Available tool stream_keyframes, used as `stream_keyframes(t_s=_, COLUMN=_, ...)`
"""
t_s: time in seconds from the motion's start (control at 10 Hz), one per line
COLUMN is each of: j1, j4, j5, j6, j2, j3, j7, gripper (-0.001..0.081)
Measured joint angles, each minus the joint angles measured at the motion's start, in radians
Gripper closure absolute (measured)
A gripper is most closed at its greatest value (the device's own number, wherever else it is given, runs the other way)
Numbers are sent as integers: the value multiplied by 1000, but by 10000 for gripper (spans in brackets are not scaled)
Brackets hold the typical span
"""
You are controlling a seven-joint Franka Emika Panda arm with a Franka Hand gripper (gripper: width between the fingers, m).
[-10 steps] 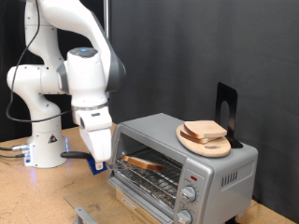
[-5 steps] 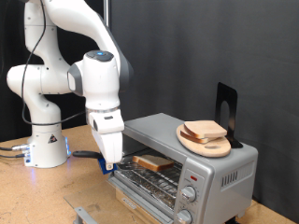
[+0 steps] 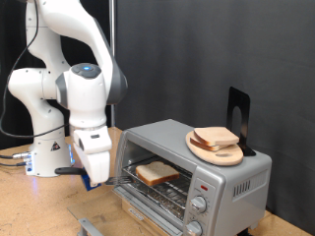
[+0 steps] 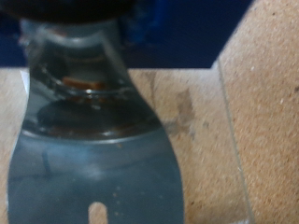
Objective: Make a piece of toast with the oven
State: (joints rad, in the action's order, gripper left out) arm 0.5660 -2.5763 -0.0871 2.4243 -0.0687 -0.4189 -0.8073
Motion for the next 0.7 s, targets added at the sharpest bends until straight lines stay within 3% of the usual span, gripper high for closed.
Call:
stream_keyframes(t_s=0.1, j1=4, j4=-6, j5=-22, j6=4, j2=-3, j3=12, j7=-24, gripper=316)
stream_keyframes(t_s=0.4, j1=2, j4=-8, j5=-286, j6=8, j2=-21, j3=62, j7=-226, gripper=316)
stream_keyframes(t_s=0.5, j1=2, j4=-8, j5=-249, j6=7, j2=-19, j3=59, j7=-205, gripper=316)
stream_keyframes(t_s=0.7, j1=3, j4=-7, j5=-300, j6=-24, j2=-29, j3=76, j7=-251, gripper=316)
